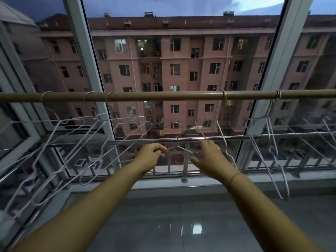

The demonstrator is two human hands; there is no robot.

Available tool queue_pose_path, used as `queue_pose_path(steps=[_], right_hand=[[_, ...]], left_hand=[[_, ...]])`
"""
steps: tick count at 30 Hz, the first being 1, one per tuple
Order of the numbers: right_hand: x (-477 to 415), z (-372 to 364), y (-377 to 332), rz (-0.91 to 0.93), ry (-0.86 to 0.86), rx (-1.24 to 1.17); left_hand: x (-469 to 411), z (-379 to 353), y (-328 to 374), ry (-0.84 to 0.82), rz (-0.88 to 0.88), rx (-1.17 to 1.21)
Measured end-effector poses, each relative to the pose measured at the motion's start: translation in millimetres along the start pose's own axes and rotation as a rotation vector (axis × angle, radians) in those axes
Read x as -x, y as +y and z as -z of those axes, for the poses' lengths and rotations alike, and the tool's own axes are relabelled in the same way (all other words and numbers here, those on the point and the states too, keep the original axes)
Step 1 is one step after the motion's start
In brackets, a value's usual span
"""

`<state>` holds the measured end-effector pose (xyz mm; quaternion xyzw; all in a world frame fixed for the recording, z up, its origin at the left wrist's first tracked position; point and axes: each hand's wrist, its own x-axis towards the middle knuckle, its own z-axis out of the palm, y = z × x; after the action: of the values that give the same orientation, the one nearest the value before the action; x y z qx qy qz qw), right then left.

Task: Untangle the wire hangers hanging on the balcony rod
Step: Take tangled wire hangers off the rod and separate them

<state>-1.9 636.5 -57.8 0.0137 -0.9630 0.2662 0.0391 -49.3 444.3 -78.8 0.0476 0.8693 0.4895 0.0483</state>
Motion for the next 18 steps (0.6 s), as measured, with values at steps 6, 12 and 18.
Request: queue_pose_path(steps=[6,12,18], right_hand=[[26.3,18.3,-3.8,0.048,-0.193,0.083],[58.2,27.3,-28.8,0.088,0.059,-0.08],[54.9,9.4,-59.9,0.101,0.21,-0.23]], left_hand=[[10.7,10.3,6.0,-0.028,-0.099,0.009],[24.1,9.5,28.4,0.41,-0.075,0.184],[50.0,0.7,66.9,0.131,-0.116,0.553]])
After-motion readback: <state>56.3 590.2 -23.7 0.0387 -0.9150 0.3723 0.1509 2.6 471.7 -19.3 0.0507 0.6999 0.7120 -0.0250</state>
